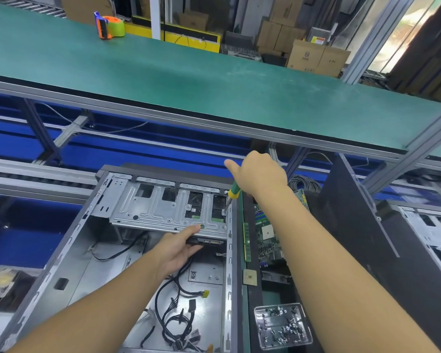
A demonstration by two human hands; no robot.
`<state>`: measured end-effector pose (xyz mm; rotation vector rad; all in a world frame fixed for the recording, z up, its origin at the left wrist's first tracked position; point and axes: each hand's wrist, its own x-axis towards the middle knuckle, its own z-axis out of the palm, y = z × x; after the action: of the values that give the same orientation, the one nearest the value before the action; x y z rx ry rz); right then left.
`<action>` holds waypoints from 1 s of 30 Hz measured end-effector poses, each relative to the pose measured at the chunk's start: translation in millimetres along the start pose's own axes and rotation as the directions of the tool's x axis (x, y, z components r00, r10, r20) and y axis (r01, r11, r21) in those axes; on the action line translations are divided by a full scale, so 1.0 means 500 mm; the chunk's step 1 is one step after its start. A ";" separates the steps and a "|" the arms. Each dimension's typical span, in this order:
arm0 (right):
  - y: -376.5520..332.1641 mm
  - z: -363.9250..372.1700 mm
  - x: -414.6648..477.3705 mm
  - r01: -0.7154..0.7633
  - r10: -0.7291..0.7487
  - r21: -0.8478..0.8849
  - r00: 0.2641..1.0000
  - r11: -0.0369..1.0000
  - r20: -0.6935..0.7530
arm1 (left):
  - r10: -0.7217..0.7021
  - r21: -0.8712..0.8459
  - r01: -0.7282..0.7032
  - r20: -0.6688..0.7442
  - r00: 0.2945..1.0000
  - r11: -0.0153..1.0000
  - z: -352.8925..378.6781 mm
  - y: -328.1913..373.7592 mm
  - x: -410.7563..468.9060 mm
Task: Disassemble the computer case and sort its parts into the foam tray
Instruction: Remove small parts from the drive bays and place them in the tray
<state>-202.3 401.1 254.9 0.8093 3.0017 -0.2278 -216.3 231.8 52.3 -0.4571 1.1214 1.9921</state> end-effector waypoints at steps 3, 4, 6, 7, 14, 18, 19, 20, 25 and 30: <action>0.002 -0.008 0.010 -0.018 0.021 -0.061 0.999 0.998 0.048 | 0.007 0.008 -0.007 -0.003 1.000 1.000 0.003 0.000 -0.004; 0.000 -0.009 0.013 -0.018 0.024 -0.074 0.997 0.997 0.069 | 0.009 0.012 -0.009 -0.006 1.000 1.000 0.004 0.001 -0.005; -0.005 -0.011 0.016 -0.020 0.030 -0.118 0.996 0.993 0.086 | 0.007 0.022 -0.007 -0.011 1.000 1.000 0.005 0.002 -0.007; -0.007 -0.011 0.017 -0.026 0.037 -0.137 0.996 0.990 0.076 | 0.007 0.024 -0.007 -0.012 1.000 1.000 0.006 0.001 -0.008; -0.027 -0.001 0.019 0.091 -0.084 -0.074 0.993 0.993 0.088 | 0.019 0.027 -0.019 -0.024 1.000 0.999 0.010 0.003 -0.014; -0.034 -0.004 0.020 0.091 -0.093 0.018 0.989 0.996 0.114 | 0.021 0.027 -0.021 -0.031 0.999 0.999 0.011 0.003 -0.015; -0.031 -0.006 0.021 0.106 -0.108 0.022 0.985 0.994 0.133 | 0.022 0.026 -0.021 -0.031 0.999 0.999 0.011 0.003 -0.015; -0.028 -0.010 0.022 0.124 -0.126 0.022 0.979 0.992 0.159 | 0.023 0.025 -0.022 -0.030 0.999 0.999 0.011 0.002 -0.016; 0.008 -0.040 0.021 0.197 -0.200 0.039 0.948 0.980 0.247 | 0.025 0.022 -0.024 -0.026 0.999 0.999 0.014 0.002 -0.019; 0.020 -0.033 0.015 0.330 -0.328 0.036 0.910 0.943 0.255 | 0.039 0.046 -0.036 -0.053 0.998 0.998 0.015 0.003 -0.017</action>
<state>-203.8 415.8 269.6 0.2389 2.8640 -0.3008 -211.6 233.7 62.4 -0.4722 1.2136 1.9935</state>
